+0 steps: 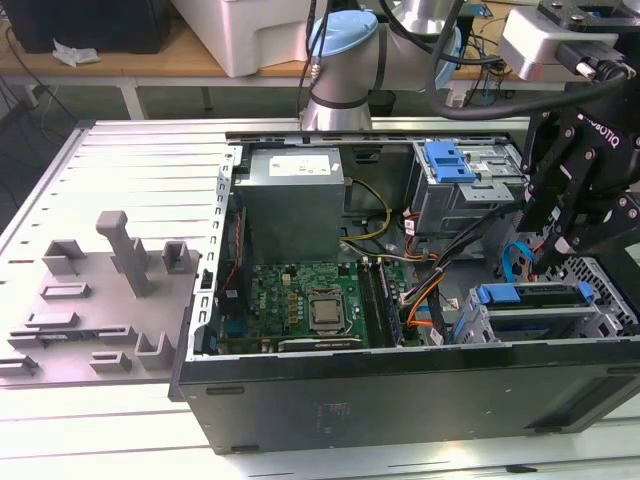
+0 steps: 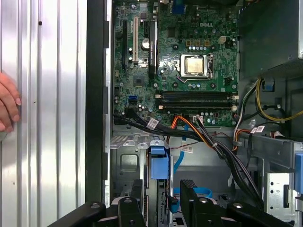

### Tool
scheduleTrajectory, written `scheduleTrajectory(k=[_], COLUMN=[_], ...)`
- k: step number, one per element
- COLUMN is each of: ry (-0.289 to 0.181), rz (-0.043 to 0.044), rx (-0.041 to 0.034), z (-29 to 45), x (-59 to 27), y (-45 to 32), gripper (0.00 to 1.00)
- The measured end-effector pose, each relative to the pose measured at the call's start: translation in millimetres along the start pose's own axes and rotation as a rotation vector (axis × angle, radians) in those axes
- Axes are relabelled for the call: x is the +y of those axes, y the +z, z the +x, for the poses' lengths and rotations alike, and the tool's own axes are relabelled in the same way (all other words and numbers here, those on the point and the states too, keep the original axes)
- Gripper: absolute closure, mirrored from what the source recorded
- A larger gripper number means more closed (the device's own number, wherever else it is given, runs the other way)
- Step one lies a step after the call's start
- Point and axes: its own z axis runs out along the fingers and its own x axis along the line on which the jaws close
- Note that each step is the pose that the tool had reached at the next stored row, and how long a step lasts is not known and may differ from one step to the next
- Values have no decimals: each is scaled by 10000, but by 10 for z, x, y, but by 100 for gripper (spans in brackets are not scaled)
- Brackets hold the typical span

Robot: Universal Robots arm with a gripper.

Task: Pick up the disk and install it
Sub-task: 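Insert the first disk wire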

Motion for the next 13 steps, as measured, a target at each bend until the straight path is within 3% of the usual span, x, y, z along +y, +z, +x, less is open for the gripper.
scheduleTrajectory(k=[9,13], ry=[-1,-6], rz=[1,20], rx=[10,29], z=[-1,-75], x=[0,-20], y=[1,3], gripper=[56,56])
